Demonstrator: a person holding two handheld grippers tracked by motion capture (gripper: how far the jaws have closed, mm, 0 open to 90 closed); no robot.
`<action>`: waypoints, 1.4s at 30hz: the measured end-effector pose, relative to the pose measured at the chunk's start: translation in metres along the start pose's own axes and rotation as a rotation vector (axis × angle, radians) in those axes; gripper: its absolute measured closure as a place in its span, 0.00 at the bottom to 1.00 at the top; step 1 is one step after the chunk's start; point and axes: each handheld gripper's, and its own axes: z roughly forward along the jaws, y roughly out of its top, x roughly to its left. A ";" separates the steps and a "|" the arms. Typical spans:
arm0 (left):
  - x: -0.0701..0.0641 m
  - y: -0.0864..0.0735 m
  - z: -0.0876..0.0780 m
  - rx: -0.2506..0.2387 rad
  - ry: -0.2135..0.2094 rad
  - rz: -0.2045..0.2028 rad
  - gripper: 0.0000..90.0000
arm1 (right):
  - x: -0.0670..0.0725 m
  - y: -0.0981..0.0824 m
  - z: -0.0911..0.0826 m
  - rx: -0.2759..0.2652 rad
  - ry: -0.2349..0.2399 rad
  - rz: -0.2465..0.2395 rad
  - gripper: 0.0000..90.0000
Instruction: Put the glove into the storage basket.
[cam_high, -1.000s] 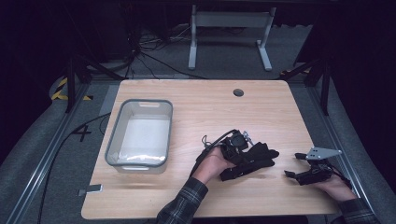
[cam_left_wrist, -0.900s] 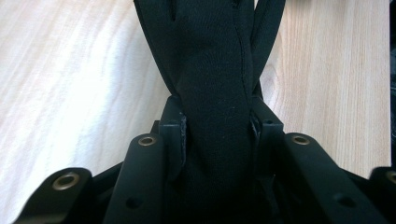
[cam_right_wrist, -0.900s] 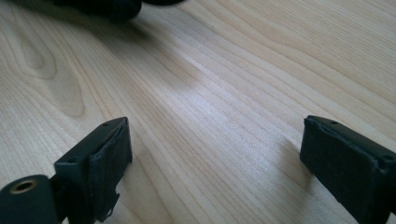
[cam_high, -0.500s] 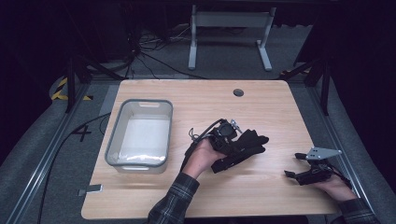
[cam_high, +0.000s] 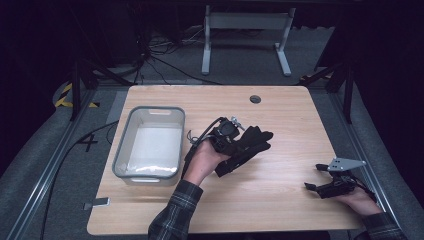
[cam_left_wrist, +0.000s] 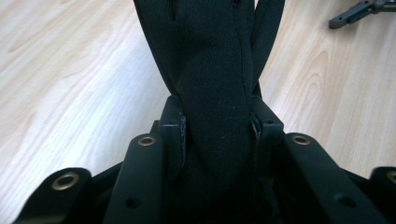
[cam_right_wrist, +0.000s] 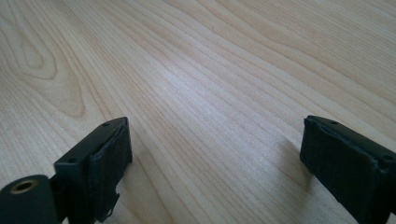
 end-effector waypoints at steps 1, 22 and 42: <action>0.001 -0.001 -0.002 -0.004 0.002 -0.010 0.73 | 0.000 0.000 0.000 0.000 0.000 0.000 0.11; 0.032 -0.025 -0.055 -0.049 0.132 -0.123 0.73 | 0.000 0.000 0.000 0.000 0.000 0.000 0.11; 0.061 -0.065 -0.102 -0.090 0.241 -0.246 0.73 | 0.000 0.000 0.000 0.000 0.000 0.000 0.11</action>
